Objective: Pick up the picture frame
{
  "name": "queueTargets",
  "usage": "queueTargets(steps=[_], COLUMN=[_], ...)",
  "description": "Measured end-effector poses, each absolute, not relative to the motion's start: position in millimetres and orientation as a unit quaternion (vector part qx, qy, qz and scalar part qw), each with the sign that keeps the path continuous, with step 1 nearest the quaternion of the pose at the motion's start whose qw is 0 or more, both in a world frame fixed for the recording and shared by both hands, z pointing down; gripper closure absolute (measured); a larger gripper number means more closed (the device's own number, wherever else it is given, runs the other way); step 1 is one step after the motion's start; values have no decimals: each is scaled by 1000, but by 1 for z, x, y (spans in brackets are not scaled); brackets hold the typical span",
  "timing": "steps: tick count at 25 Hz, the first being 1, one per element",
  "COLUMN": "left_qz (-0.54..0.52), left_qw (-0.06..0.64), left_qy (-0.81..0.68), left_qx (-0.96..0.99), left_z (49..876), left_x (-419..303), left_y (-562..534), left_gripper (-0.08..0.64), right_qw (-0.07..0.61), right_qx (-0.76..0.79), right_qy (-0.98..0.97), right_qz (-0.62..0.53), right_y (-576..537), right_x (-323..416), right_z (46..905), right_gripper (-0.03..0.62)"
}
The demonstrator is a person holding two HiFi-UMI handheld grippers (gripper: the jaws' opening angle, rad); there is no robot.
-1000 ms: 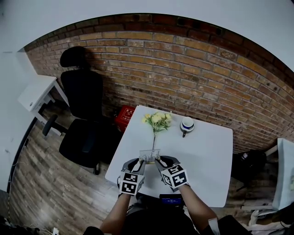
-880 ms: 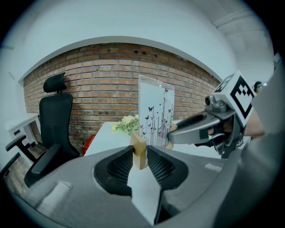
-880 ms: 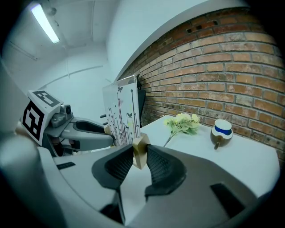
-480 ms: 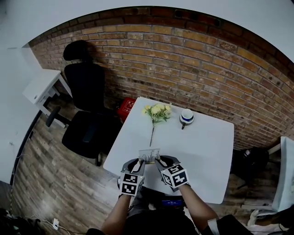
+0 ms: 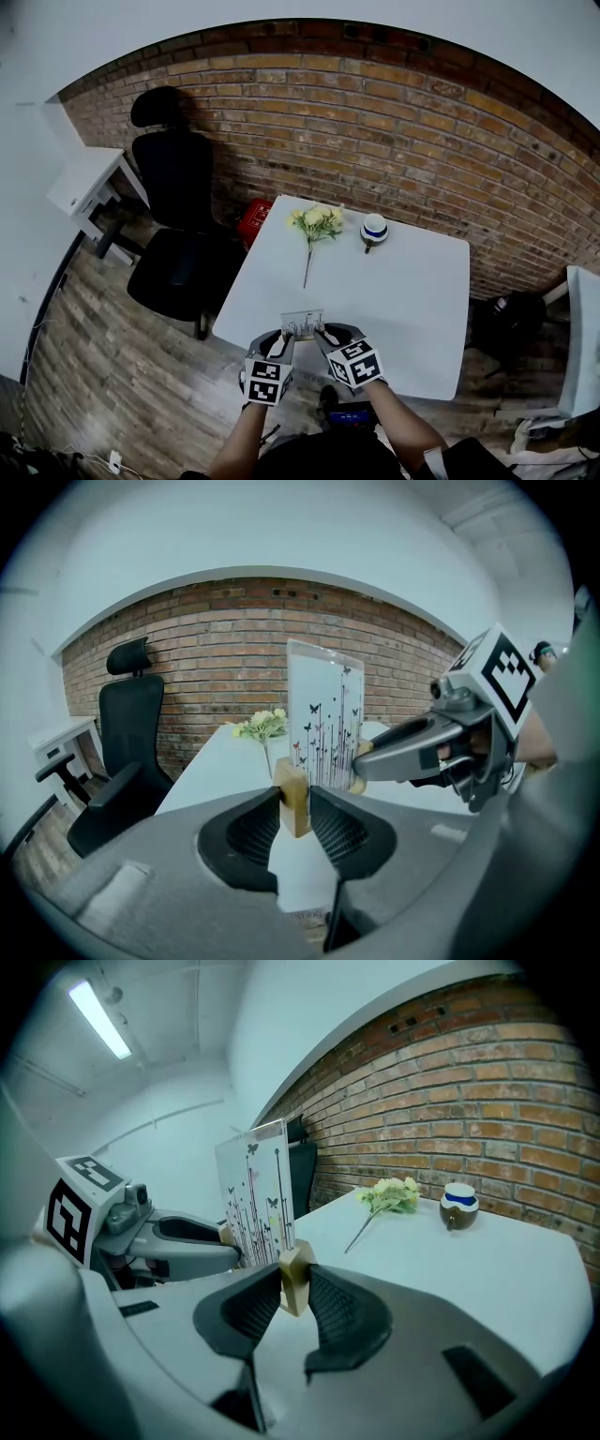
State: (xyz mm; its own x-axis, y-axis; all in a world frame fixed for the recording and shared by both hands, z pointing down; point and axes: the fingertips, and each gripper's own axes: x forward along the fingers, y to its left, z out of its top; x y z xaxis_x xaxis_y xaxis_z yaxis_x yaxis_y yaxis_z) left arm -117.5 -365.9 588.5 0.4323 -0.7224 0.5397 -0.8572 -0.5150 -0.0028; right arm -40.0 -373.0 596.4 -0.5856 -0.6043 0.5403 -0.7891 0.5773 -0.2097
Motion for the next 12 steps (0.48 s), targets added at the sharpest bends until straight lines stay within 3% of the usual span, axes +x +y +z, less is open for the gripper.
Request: queueTargets(steps=[12], left_qz=[232], left_qw=[138], left_qy=[-468], left_qx=[842], left_z=[590], left_x=[-164], left_y=[-263], left_gripper=[453], right_qw=[224], right_qx=[414], right_qy=[-858], right_qz=[207], right_y=[-270], right_x=[-86], right_z=[594], right_gripper=[492])
